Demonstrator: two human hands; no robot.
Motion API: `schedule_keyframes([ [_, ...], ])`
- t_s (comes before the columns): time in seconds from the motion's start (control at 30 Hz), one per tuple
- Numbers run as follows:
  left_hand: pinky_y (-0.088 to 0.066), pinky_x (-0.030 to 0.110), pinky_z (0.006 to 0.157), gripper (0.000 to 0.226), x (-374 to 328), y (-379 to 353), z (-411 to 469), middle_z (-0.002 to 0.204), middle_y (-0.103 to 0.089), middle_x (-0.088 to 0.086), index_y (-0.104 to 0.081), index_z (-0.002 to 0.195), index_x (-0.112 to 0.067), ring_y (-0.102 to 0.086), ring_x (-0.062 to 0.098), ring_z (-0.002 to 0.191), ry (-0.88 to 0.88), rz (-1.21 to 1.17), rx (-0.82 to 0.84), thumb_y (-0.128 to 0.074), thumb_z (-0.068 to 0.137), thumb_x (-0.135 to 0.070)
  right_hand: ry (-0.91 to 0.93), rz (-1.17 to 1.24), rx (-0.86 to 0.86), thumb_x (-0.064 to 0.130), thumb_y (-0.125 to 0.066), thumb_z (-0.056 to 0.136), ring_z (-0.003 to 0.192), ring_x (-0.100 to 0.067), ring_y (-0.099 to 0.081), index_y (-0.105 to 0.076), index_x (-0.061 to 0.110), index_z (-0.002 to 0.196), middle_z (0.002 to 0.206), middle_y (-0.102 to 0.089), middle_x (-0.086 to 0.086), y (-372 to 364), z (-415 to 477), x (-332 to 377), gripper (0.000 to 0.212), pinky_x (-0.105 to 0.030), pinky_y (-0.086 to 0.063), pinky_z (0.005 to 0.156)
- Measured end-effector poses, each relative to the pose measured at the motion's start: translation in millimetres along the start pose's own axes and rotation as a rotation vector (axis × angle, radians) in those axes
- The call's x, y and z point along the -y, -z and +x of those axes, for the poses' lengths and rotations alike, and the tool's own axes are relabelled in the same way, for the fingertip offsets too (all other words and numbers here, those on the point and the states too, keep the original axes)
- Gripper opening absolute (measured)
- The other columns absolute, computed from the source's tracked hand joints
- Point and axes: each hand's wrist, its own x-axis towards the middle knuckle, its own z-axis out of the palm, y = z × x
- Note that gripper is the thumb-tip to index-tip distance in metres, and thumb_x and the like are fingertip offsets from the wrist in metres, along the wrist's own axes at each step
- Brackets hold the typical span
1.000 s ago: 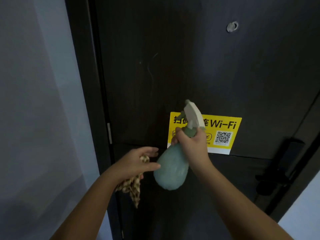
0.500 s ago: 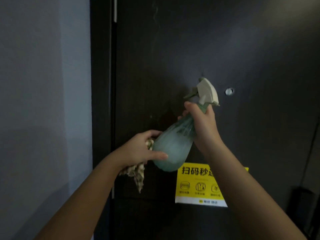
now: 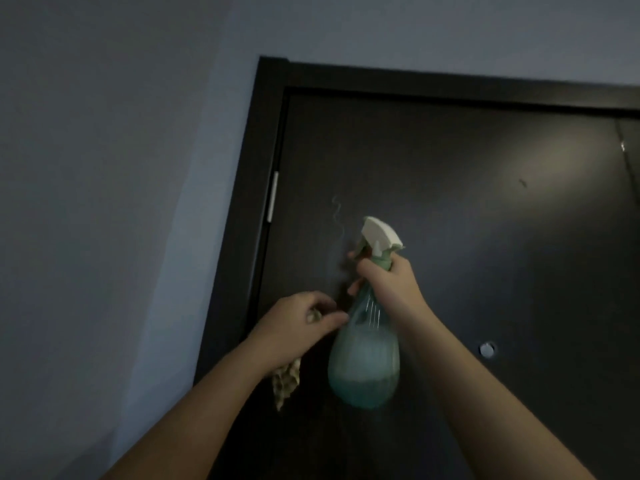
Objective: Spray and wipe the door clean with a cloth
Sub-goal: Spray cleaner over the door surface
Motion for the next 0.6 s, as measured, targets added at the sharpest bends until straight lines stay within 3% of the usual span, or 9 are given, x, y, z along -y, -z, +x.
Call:
schedule_keyframes([
  [0.1, -0.047, 0.036, 0.094, 0.060, 12.4, 21.2, 31.5, 0.150, -0.033, -0.006, -0.039, 0.140, -0.032, -0.052, 0.017, 0.119, 0.039, 0.411, -0.180, -0.054, 0.088, -0.055, -0.049, 0.022, 0.001, 0.003, -0.056, 0.086, 0.054, -0.022, -0.066, -0.062, -0.005, 0.102, 0.063, -0.066, -0.015, -9.1, 20.7, 3.3, 0.019, -0.031, -0.052, 0.057],
  [0.17, -0.047, 0.036, 0.091, 0.082, 21.5, 26.3, 48.1, 0.161, 0.001, 0.005, -0.011, 0.151, -0.033, -0.052, 0.024, 0.120, 0.161, 0.640, -0.121, -0.056, 0.087, -0.056, -0.083, 0.011, 0.019, 0.008, -0.056, 0.087, 0.054, -0.021, -0.065, -0.061, -0.004, 0.103, 0.063, -0.065, -0.017, -14.0, 33.4, 6.1, 0.020, -0.027, -0.052, 0.054],
  [0.23, -0.048, 0.035, 0.084, 0.097, 26.6, 27.0, 59.1, 0.158, 0.018, 0.013, 0.007, 0.151, -0.034, -0.055, 0.025, 0.114, 0.235, 0.751, -0.059, -0.060, 0.084, -0.058, -0.113, -0.003, 0.029, 0.010, -0.057, 0.088, 0.051, -0.019, -0.063, -0.062, -0.004, 0.103, 0.060, -0.065, -0.017, -18.5, 44.9, 7.8, 0.021, -0.025, -0.050, 0.050],
  [0.43, -0.047, 0.031, 0.073, 0.105, 33.6, 24.9, 71.3, 0.158, 0.019, 0.014, 0.012, 0.149, -0.036, -0.058, 0.023, 0.109, 0.273, 0.829, -0.043, -0.064, 0.081, -0.057, -0.099, -0.043, -0.003, 0.007, -0.057, 0.086, 0.039, -0.015, -0.055, -0.060, 0.000, 0.086, 0.046, -0.058, -0.007, -25.0, 66.3, 3.7, 0.007, -0.022, -0.044, 0.043],
  [0.6, -0.048, 0.032, 0.072, 0.105, 34.1, 23.8, 73.2, 0.157, 0.019, 0.014, 0.013, 0.149, -0.037, -0.058, 0.024, 0.108, 0.289, 0.850, -0.028, -0.064, 0.080, -0.057, -0.097, -0.026, 0.001, 0.007, -0.061, 0.086, 0.042, -0.016, -0.058, -0.061, 0.000, 0.094, 0.048, -0.060, -0.008, -25.3, 72.8, 1.0, 0.011, -0.024, -0.047, 0.045],
])
